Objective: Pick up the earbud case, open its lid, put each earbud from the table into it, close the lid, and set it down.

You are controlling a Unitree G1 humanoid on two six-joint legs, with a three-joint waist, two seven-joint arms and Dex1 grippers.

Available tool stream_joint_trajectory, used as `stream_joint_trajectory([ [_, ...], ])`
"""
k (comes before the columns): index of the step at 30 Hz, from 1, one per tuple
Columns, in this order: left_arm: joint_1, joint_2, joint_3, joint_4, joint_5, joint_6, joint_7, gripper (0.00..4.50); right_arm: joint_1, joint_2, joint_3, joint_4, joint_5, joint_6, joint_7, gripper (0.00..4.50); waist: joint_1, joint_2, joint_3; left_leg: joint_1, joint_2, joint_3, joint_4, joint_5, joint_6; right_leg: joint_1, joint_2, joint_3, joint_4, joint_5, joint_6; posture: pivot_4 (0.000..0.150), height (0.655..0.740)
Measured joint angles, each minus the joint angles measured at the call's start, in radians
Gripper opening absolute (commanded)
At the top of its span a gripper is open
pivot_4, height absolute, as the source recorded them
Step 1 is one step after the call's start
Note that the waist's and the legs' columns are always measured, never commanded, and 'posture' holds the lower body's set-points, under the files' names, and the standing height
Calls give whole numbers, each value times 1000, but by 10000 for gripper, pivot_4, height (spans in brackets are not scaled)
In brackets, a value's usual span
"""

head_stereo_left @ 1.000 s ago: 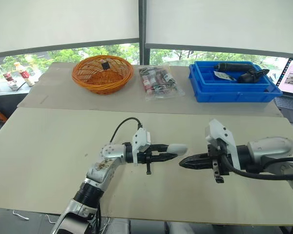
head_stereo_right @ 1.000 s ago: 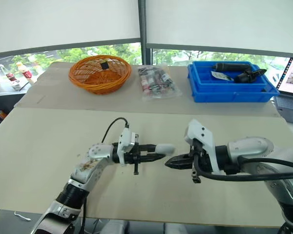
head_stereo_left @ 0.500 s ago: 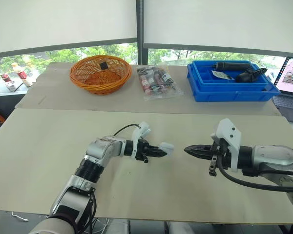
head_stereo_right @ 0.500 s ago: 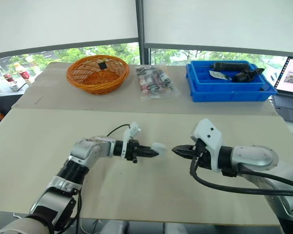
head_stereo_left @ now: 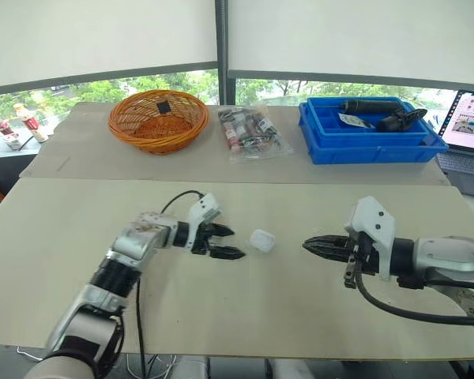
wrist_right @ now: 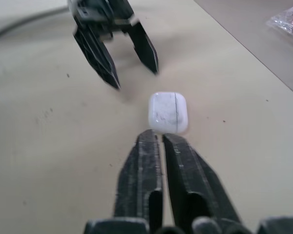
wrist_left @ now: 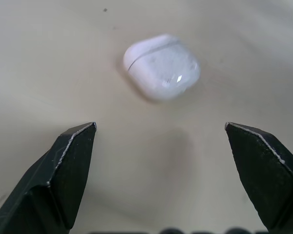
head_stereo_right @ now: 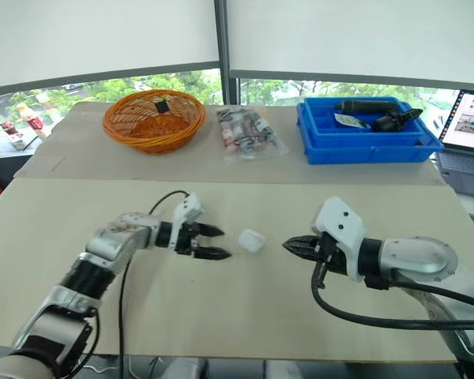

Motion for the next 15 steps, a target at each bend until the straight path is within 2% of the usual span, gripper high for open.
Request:
stream_joint_trajectory([
  [4,59,65,37,-77,11,-120,-43,45000,19,-42,-1,9,-63,-85,52,30027,6,0,0,-1,0,0,0,0,0,-1,0,0,0,0,0,1500,6940],
  [8,158,148,162,-222,-61,-227,-125,45000,59,-125,-74,26,-99,-159,154,43577,13,1,1,-4,1,1,0,0,0,-4,0,0,0,0,0,1500,6940],
  [10,205,193,205,-293,-60,-256,-128,45000,81,-146,-116,38,-116,-201,206,43577,16,1,1,-2,1,1,0,0,0,-3,0,0,1,0,0,1500,6940],
  [15,308,214,230,-391,-55,-288,-98,45000,88,-147,-154,58,-115,-218,252,43577,17,0,1,-2,1,1,1,0,0,-2,0,0,1,0,0,1500,6940],
])
